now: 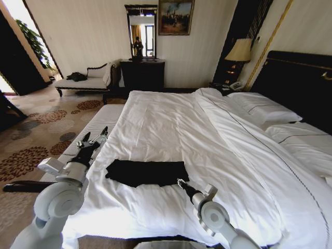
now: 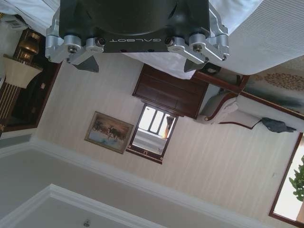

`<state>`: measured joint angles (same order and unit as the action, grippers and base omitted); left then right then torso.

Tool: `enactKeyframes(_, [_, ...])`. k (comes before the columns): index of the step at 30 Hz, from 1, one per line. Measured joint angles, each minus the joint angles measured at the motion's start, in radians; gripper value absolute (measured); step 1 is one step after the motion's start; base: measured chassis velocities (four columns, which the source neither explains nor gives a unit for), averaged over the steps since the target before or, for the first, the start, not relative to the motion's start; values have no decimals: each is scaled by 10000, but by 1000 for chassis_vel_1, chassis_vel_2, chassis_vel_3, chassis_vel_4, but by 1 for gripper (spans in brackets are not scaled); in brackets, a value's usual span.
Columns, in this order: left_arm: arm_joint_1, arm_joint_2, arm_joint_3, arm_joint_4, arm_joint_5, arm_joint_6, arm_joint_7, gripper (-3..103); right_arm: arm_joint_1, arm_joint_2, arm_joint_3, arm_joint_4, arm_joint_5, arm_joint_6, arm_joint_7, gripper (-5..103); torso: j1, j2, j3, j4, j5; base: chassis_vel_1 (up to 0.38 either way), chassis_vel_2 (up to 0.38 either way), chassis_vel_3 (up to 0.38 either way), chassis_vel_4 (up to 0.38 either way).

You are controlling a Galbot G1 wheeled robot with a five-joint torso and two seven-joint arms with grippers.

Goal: Fold the clothes on the bed.

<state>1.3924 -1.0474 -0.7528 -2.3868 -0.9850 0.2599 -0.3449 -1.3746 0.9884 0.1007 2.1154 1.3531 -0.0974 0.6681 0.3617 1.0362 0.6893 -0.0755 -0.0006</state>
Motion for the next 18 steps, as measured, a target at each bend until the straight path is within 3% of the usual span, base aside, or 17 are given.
enactKeyframes(2, [13, -10, 11, -13, 30, -1, -3, 100, -21, 6, 23, -108, -101, 49, 18, 19, -1, -1, 0, 0, 0, 0, 0, 0, 0])
enactKeyframes(4, [23, -14, 14, -23, 47, -1, -4, 100, -31, 10, 33, -140, -133, 74, 29, 19, -1, -1, 0, -1, 1, 0, 0, 0, 0])
enactKeyframes(7, [78, -44, 45, -39, 137, -2, -6, 100, -67, 22, 66, -166, -214, 140, 62, 4, -1, -1, 1, 0, 0, 0, 0, 0, 0])
enactKeyframes(18, [181, -141, 85, -98, 280, -21, -7, 100, -516, 128, 168, 274, -947, 580, -53, 0, -1, -1, 0, 0, 0, 0, 0, 0, 0])
